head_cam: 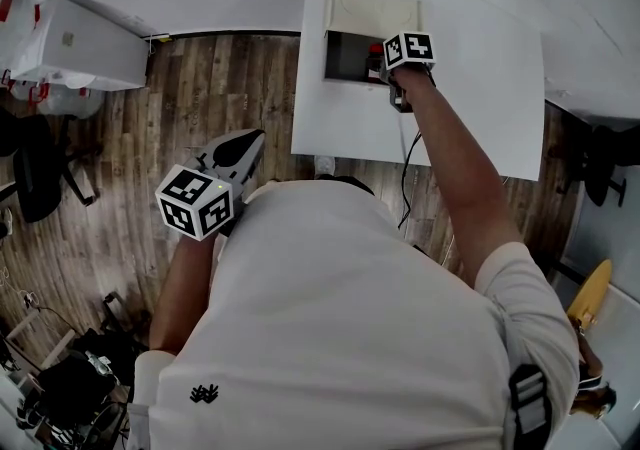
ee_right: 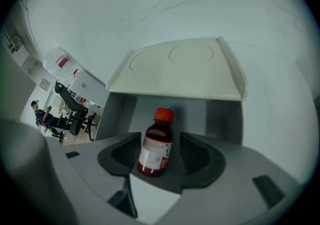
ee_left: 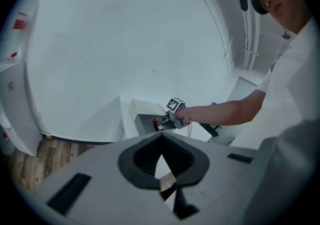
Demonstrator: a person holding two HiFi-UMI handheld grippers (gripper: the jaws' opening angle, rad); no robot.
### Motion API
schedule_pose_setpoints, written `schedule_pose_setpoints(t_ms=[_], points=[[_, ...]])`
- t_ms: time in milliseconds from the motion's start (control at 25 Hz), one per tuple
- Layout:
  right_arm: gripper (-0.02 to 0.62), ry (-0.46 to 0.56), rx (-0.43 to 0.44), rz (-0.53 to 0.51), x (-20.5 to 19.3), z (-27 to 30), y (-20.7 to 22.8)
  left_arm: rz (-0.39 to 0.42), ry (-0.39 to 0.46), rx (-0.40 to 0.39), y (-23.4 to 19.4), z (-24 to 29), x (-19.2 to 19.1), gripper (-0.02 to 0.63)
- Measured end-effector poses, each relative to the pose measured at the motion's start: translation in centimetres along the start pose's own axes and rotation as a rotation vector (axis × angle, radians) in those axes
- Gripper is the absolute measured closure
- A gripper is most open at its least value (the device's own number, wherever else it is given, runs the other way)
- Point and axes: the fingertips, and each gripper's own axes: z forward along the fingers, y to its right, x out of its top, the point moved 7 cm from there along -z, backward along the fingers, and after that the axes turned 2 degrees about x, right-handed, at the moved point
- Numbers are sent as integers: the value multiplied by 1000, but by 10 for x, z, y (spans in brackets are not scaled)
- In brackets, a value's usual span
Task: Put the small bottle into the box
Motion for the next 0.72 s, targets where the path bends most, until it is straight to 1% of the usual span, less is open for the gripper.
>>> schedule_pose_setpoints(t_ms=[480, 720], points=[[348, 31, -29, 0, -4, -7, -2, 12, -1, -16, -4, -7, -2, 600], [350, 45, -59, -14, -6, -13, -5, 13, -4, -28, -6, -11, -4, 600]])
